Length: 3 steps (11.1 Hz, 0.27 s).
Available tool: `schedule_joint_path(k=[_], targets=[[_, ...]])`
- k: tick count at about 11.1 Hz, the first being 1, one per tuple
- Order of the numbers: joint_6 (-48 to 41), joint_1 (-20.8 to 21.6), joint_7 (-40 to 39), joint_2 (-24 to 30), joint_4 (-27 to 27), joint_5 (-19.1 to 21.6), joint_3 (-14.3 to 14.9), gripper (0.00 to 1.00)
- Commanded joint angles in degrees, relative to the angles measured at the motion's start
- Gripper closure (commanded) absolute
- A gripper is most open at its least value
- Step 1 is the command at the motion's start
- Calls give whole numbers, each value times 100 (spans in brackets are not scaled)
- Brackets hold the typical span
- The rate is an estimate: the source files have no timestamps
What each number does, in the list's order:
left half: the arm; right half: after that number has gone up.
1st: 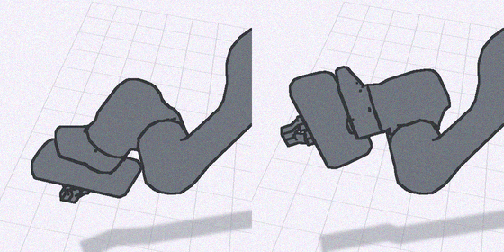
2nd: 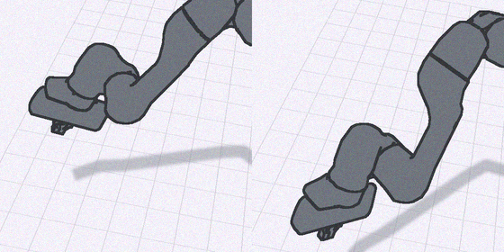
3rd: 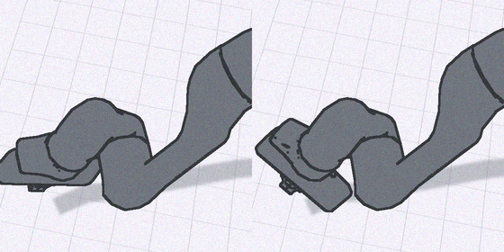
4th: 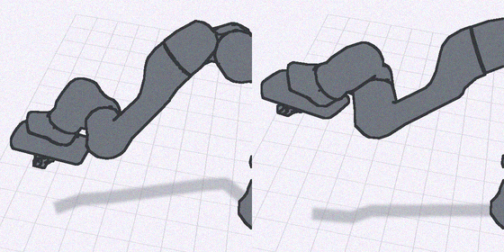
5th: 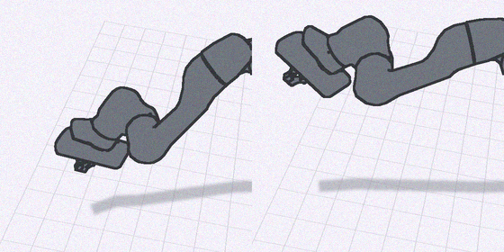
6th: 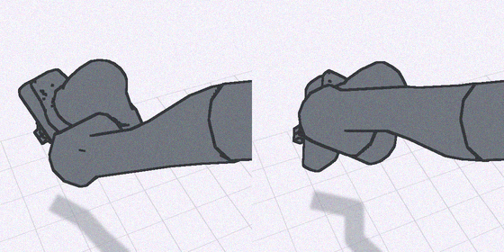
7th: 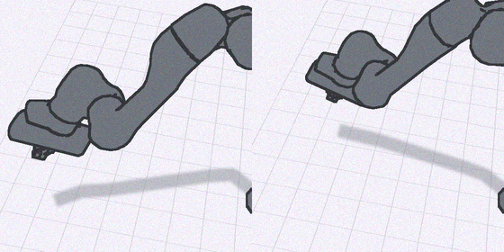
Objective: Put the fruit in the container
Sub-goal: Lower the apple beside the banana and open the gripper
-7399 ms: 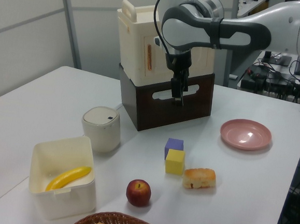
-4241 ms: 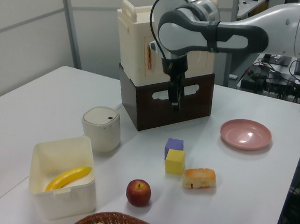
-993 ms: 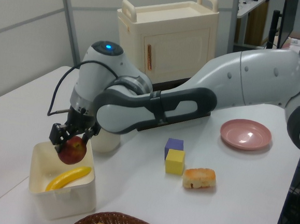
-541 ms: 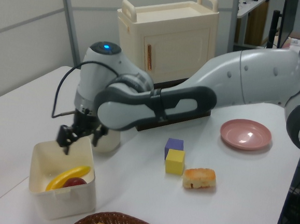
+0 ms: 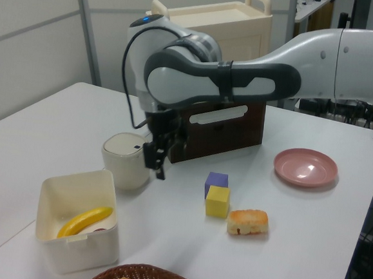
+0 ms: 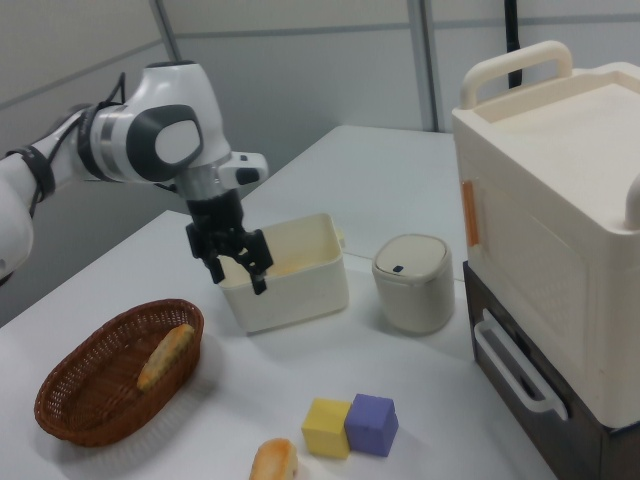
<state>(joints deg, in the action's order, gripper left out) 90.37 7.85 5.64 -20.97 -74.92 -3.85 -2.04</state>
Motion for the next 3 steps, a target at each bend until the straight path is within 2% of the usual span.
schedule_joint_path(k=[1,3], targets=[[-29,-327,-494,120,-163,-99,55,0],[-28,-564,-546,111,-163,-107,107,0]])
